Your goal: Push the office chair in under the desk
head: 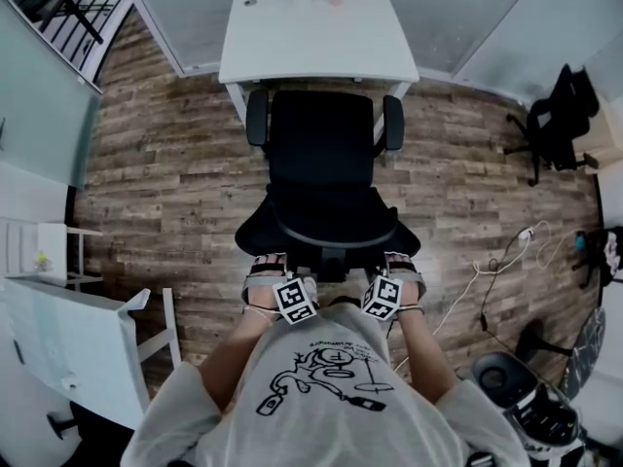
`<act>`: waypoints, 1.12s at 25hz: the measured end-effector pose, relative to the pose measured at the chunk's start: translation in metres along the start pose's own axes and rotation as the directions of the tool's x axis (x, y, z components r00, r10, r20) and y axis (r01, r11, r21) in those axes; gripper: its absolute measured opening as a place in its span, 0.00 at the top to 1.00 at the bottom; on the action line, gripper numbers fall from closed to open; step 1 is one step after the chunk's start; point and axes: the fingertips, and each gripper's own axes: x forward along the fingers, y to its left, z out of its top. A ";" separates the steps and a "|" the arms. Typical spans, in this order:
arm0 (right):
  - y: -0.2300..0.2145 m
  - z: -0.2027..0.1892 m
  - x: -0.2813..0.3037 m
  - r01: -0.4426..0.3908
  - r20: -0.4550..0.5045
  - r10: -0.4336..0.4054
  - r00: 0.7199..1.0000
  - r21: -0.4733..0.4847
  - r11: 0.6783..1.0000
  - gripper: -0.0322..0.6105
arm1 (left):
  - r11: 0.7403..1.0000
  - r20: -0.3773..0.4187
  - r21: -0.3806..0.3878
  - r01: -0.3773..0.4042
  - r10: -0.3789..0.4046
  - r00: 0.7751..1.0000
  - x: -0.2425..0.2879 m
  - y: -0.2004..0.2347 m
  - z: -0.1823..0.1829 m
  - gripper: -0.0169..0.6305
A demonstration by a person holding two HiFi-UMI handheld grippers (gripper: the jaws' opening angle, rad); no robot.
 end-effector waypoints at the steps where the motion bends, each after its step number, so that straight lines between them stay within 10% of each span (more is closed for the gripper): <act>1: -0.002 0.000 0.001 0.000 -0.002 0.000 1.000 -0.002 1.000 0.70 | 1.000 -0.001 -0.005 0.005 -0.005 1.000 0.001 0.002 0.000 0.78; 28: -0.086 0.019 0.045 -0.041 -0.033 0.041 0.999 0.007 0.999 0.71 | 1.000 0.012 0.030 0.007 -0.008 1.000 0.043 0.084 0.008 0.77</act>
